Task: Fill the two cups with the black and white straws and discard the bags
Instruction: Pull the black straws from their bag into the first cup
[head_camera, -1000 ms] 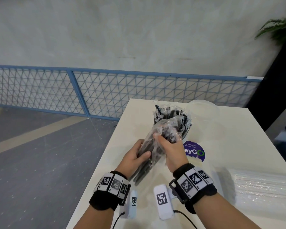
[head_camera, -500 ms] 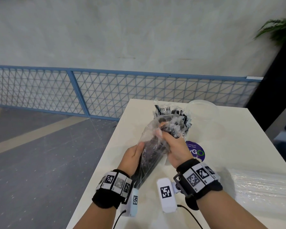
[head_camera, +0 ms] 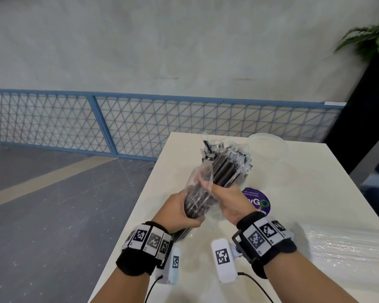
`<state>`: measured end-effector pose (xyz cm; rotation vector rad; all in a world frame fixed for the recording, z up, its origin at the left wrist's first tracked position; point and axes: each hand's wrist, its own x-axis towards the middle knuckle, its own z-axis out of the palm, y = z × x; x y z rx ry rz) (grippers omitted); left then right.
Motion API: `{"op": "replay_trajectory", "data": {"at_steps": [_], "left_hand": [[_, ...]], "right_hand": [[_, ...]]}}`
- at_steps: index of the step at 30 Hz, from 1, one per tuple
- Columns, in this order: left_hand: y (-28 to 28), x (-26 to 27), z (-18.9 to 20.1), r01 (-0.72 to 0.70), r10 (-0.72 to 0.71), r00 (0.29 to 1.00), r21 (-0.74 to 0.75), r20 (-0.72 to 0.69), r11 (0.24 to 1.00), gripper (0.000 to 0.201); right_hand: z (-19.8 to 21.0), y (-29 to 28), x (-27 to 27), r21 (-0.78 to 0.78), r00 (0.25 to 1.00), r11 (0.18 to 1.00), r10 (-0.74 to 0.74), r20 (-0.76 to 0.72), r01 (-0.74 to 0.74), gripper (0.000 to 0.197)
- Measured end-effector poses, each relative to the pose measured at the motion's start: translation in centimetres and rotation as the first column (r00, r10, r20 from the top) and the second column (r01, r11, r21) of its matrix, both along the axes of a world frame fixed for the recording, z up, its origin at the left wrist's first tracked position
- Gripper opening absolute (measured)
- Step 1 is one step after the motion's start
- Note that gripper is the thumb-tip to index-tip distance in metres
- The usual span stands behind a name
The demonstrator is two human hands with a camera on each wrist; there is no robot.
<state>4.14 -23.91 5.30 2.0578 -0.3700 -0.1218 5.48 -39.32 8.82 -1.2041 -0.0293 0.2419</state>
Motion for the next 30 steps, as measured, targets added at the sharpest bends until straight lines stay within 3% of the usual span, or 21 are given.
{"op": "replay_trajectory", "data": {"at_steps": [3,7,10,12,14,16,19,22,27,30], "left_hand": [[-0.4,-0.2,-0.1,0.004,-0.004,1.000,0.035,0.001,0.999,0.054],[-0.5,-0.7,-0.6,-0.017,0.019,0.998,0.016,-0.065,1.000,0.053],[-0.4,-0.8,-0.3,-0.032,0.032,0.997,0.001,-0.071,0.999,0.051],[-0.4,-0.6,-0.1,-0.031,0.029,0.997,-0.018,-0.067,0.999,0.049],[-0.4,-0.4,0.0,-0.035,0.033,0.997,-0.029,-0.068,0.999,0.047],[-0.2,-0.3,-0.1,-0.037,0.037,0.997,-0.011,-0.062,0.999,0.045],[0.4,0.0,-0.3,-0.057,0.059,0.997,0.029,-0.050,0.998,0.049],[1.3,0.1,-0.9,-0.107,0.110,0.993,0.056,-0.046,0.993,0.030],[2.6,-0.1,-2.1,-0.199,0.199,0.978,0.001,-0.059,0.980,0.021],[3.1,0.0,-2.4,-0.239,0.238,0.971,-0.012,-0.034,0.971,0.024]], "right_hand": [[-0.7,0.4,-0.4,0.027,0.996,0.996,-0.087,-0.004,0.087,0.022],[-0.3,-0.2,0.6,0.132,0.978,0.970,-0.203,-0.041,0.206,0.022],[0.2,-0.8,0.8,0.233,0.991,0.963,-0.127,-0.039,0.133,0.034],[0.0,-0.5,0.3,0.139,0.999,0.990,-0.034,0.027,0.030,0.037],[-0.2,0.1,-0.2,0.050,0.998,0.998,-0.034,0.059,0.031,0.030],[0.0,0.1,0.1,0.043,0.990,0.992,-0.120,0.069,0.117,0.028],[1.3,-1.1,1.5,0.205,0.973,0.953,-0.230,0.012,0.223,0.040],[3.3,-3.0,2.8,0.329,0.943,0.891,-0.334,0.012,0.311,0.016],[5.8,-4.5,3.9,0.336,0.875,0.858,-0.458,0.156,0.389,0.015],[6.4,-4.6,4.4,0.213,0.790,0.840,-0.541,0.286,0.499,0.017]]}}
